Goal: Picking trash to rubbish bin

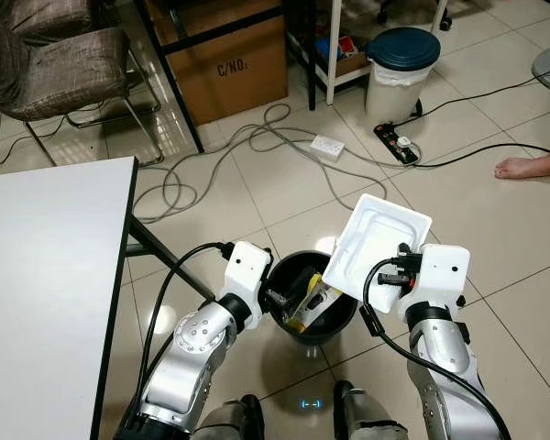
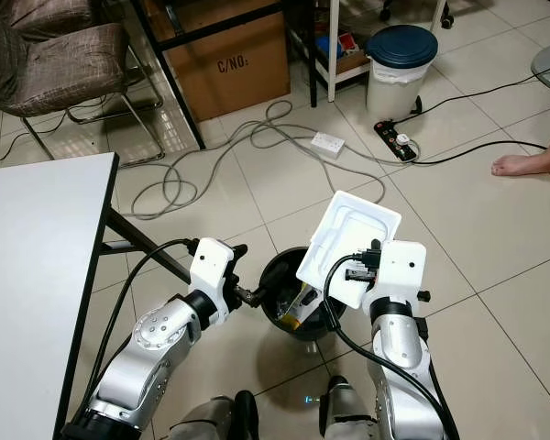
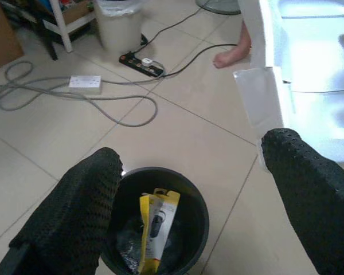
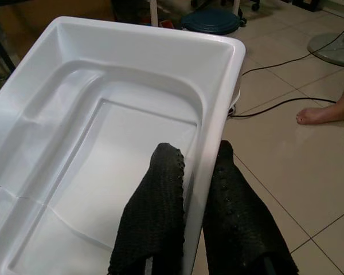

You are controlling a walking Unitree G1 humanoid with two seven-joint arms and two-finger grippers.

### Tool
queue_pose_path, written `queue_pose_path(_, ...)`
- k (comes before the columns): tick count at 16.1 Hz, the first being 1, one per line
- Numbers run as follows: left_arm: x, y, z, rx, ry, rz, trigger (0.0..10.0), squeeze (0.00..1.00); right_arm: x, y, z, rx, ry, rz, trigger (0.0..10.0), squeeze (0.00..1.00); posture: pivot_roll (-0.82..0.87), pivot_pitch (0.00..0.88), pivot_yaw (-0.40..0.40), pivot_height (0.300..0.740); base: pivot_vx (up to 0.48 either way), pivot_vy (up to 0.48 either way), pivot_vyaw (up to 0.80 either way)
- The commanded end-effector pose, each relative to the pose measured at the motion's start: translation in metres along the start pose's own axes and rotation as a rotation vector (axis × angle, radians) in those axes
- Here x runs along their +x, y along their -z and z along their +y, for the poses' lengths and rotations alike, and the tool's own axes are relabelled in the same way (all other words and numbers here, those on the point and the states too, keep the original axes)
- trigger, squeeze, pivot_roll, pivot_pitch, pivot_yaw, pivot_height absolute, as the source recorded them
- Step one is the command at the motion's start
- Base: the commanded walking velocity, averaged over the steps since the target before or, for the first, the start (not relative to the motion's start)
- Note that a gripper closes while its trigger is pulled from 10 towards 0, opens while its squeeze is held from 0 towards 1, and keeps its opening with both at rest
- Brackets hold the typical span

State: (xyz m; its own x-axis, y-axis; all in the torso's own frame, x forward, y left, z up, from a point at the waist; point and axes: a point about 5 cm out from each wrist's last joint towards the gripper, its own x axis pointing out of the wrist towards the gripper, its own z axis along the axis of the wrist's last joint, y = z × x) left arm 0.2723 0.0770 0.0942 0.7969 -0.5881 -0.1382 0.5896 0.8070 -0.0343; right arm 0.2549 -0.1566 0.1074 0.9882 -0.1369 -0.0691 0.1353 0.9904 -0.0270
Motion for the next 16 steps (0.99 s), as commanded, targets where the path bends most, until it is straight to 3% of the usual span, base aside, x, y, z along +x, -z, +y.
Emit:
queue_pose_path(1, -0.002, 0.006, 0.005, -0.012, -0.049, 0.013, 10.0, 0.00, -0.004, 0.004, 0.005, -0.003, -0.014, 0.021, 10.0, 0.00, -0.06, 0.276, 0.124, 0.740, 0.000, 0.000, 0.00)
queue_pose_path(7, 0.001, 0.009, 0.018, -0.004, -0.126, -0.002, 10.0, 0.00, -0.001, 0.001, 0.004, 0.006, -0.004, 0.013, 10.0, 0.00, -0.07, 0.282, 0.128, 0.740, 0.000, 0.000, 0.00)
queue_pose_path(16, 0.001, 0.012, 0.018, -0.003, -0.130, -0.003, 10.0, 0.00, -0.004, 0.003, 0.005, 0.011, -0.010, 0.019, 10.0, 0.00, -0.07, 0.289, 0.129, 0.740, 0.000, 0.000, 0.00)
